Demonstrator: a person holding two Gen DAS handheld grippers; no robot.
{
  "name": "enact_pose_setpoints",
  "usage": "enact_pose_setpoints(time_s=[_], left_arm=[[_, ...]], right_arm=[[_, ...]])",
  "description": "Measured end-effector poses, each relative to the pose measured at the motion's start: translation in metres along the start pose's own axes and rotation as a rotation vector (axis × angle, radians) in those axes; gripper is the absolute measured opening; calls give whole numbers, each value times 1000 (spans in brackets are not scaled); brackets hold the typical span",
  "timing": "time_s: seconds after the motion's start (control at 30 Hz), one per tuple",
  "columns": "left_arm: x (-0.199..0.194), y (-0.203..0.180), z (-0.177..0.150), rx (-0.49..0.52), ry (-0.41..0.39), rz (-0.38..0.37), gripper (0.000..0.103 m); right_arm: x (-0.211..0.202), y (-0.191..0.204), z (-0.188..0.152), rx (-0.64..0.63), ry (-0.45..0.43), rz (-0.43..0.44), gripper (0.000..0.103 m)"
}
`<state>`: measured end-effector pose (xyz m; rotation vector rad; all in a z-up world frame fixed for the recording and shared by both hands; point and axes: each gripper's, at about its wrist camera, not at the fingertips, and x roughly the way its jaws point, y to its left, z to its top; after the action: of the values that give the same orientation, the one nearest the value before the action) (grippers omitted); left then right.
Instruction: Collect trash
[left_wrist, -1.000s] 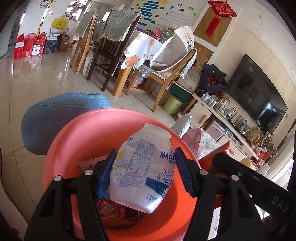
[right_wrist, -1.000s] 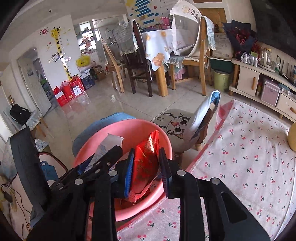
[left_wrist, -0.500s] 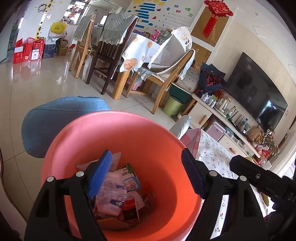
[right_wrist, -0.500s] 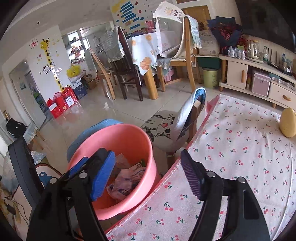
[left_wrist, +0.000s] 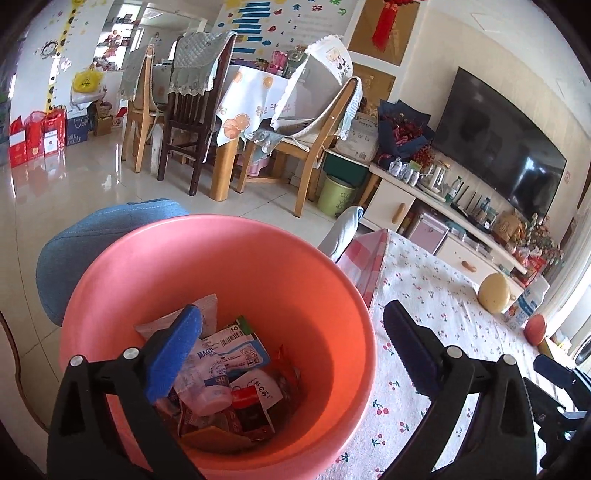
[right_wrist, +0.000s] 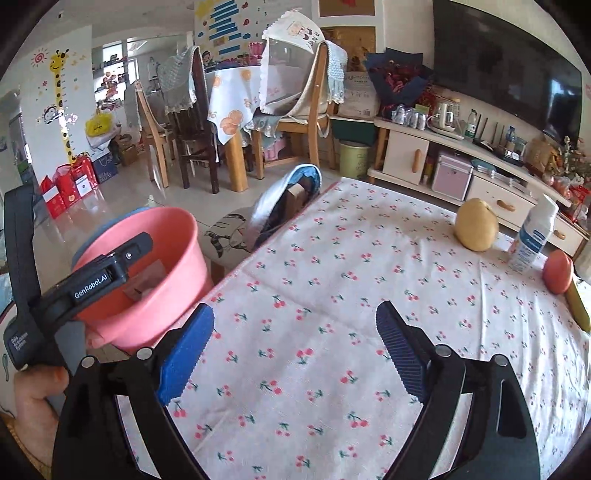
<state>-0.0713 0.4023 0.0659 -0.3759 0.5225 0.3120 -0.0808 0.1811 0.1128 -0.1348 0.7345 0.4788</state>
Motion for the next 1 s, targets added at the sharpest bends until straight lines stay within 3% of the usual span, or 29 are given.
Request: enact_pose_setpoints(time_s=[0.27,0.6,0.8,1.0], left_arm=[[-13,-50,-20,180,0,-14,99],[-36,-115,-50,373,-13,-52,99],[-58,-151,-64,451,-52,-79,99],[-70,-181,-69,467,-29,-137,99]], right_arm=[[-24,-48,-31,50,-7,-93,89],[-61,-106,-51,116,-88,-190,89],[-81,-133,-59,134,-132,-236,90],[-102,-156,-63,142,-179,-287,90]])
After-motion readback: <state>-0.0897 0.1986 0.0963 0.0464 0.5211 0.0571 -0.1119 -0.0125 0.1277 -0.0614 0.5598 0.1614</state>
